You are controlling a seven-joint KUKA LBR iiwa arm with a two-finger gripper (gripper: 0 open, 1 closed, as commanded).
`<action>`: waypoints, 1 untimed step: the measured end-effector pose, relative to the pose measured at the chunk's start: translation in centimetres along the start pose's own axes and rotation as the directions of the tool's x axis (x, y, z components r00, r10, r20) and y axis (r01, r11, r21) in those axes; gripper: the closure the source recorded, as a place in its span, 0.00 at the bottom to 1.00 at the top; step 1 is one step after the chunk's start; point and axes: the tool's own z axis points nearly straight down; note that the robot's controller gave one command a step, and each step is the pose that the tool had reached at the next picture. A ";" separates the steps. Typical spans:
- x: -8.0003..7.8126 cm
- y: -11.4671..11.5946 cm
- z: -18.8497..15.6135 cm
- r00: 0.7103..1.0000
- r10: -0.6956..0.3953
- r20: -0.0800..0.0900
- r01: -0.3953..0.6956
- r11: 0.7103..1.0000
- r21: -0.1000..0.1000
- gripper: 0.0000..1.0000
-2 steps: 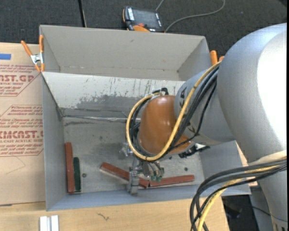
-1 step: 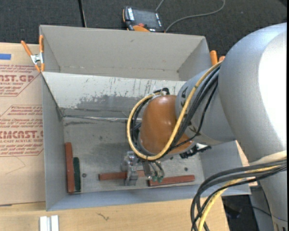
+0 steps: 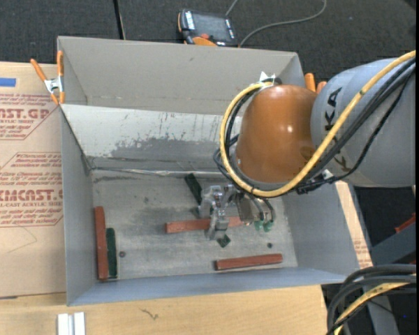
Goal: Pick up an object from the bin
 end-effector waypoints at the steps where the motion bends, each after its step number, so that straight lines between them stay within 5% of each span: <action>1: -4.0 0.1 -15.0 0.999 -0.034 0.005 0.034 0.999 0.000 1.00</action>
Offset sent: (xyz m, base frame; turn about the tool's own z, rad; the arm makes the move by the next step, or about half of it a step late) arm 0.0361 0.0016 0.1455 -0.0332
